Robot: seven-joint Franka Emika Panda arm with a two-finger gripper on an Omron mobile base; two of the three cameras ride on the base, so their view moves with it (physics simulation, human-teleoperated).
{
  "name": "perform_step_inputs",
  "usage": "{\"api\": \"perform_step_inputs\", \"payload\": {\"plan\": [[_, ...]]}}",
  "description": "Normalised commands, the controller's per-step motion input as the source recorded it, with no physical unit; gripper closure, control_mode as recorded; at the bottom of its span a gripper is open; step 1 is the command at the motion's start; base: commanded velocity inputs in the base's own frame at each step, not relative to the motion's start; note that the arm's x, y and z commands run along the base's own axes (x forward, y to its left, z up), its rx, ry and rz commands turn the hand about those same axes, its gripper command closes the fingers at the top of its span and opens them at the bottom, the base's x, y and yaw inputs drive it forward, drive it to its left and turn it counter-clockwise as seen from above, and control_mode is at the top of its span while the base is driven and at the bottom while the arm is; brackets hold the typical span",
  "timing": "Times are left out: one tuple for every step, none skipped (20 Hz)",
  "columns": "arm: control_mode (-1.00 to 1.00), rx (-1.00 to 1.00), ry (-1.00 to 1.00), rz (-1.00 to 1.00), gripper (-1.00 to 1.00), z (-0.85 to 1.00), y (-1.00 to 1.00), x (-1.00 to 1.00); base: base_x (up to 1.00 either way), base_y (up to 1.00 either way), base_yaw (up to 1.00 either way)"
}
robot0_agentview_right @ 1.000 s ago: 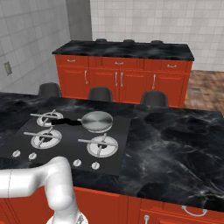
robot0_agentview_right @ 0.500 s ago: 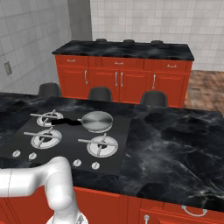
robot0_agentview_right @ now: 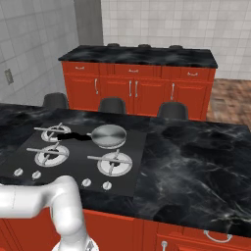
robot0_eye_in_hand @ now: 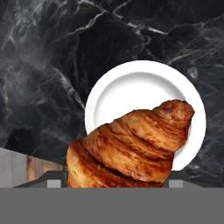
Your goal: Pick the croissant and place it on the pan. Then turn on the stove to warm the croissant.
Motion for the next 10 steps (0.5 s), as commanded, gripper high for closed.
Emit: {"api": "perform_step_inputs", "payload": {"plan": [[-1.0, -0.03, 0.06, 0.0, 1.0, 0.0, 0.31, 0.02, 0.0, 0.0, 0.0], [-1.0, 0.05, 0.0, 0.0, 1.0, 0.0, 0.0, 0.0, 0.0, 0.0, 0.0], [-1.0, 0.04, 0.0, 0.0, 1.0, -0.06, 0.0, 0.0, 0.0, 0.0, 0.0], [-1.0, 0.03, 0.05, 0.0, 1.0, 0.38, 0.0, 0.0, 0.0, 0.0, 0.0], [-1.0, 0.01, 0.0, 0.03, 1.0, 0.82, -0.33, -0.18, 0.0, 0.0, 0.0], [-1.0, 0.0, 0.0, 0.0, 1.0, 1.0, -0.6, -0.19, 0.0, 0.0, 0.0], [-1.0, 0.0, 0.0, 0.0, 1.0, 1.0, -0.65, -0.14, 0.0, 0.0, 0.0], [-1.0, 0.0, -0.02, 0.0, 1.0, 1.0, -0.8, -0.21, 0.0, 0.0, 0.0], [-1.0, 0.0, 0.0, 0.0, 1.0, 1.0, -0.79, -0.16, 0.0, 0.0, 0.0], [-1.0, 0.0, 0.0, 0.0, 1.0, 1.0, -0.77, -0.17, 0.0, 0.0, 0.0]]}}
